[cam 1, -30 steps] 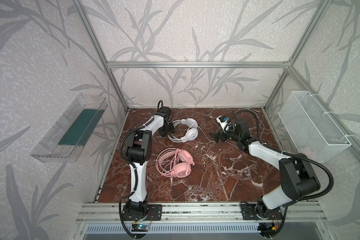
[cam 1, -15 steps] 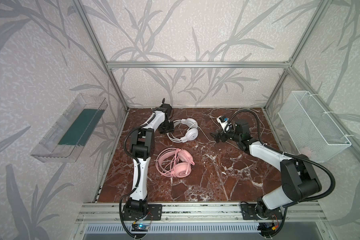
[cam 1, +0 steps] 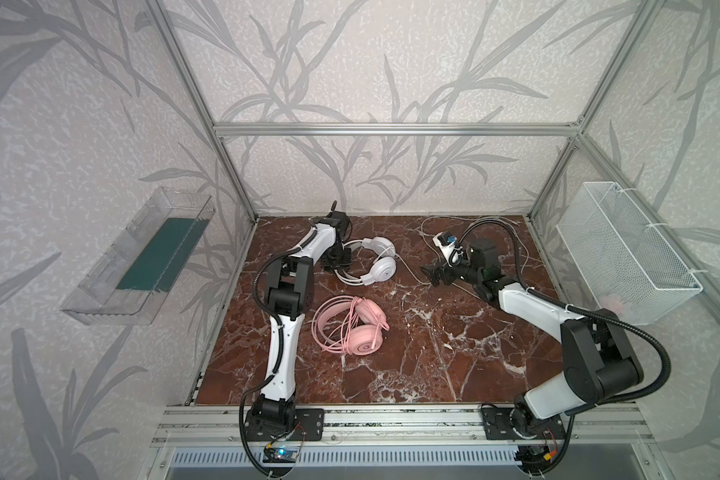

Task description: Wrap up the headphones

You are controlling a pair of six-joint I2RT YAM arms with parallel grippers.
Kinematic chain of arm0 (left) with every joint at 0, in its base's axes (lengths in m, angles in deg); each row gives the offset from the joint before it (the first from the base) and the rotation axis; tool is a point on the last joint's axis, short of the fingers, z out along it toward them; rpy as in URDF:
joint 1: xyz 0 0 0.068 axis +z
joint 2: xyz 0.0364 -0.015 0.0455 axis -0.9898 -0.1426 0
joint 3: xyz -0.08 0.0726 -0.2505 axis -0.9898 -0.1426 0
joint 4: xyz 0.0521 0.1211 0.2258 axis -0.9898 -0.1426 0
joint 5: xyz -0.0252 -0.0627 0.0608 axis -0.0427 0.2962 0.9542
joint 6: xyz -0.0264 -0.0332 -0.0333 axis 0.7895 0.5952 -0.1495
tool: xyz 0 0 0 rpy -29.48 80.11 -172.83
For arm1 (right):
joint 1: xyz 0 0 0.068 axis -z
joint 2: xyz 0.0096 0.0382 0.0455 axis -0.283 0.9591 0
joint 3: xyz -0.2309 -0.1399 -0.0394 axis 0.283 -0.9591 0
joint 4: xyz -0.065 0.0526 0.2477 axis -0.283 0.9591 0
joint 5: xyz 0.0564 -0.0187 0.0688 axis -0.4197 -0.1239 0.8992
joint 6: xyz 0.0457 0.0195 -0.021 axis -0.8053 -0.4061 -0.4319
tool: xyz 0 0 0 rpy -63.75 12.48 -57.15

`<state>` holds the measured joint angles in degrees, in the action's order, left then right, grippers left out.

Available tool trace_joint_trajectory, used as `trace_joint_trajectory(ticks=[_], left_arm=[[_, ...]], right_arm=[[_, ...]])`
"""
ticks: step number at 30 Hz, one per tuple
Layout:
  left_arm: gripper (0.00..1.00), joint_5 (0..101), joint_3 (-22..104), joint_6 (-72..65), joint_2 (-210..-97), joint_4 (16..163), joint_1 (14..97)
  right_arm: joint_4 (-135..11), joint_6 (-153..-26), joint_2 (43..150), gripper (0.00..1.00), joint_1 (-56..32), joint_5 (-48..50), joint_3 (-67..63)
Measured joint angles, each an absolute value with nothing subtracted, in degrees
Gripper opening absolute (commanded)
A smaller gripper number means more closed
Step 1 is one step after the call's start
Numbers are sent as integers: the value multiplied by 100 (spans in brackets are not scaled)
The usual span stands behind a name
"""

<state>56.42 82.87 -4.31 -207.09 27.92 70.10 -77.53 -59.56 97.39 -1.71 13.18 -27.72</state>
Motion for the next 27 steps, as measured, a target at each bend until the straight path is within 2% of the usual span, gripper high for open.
trace_joint_trajectory(ticks=[2,5,9,16,27], left_arm=[[33,5683,8291,-455,-20714,2781,7010],[15,5705,8293,-468,-20714,2779,7019],[0,5694,8295,-446,-20714,2799,7045],[0,5559,8370,-462,-20707,2742,7056],[0,5139,9023,-339,-20493,2534,7095]], right_arm=[[-7727,-5952,9739,99,-171,1318,-2772],[-7676,-5926,9739,99,-171,1322,-2772],[-7425,-5807,9752,99,-171,1329,-2742],[-6708,-5460,10051,99,-121,1644,-2305],[-6715,-5359,10416,99,-25,2566,-2211]])
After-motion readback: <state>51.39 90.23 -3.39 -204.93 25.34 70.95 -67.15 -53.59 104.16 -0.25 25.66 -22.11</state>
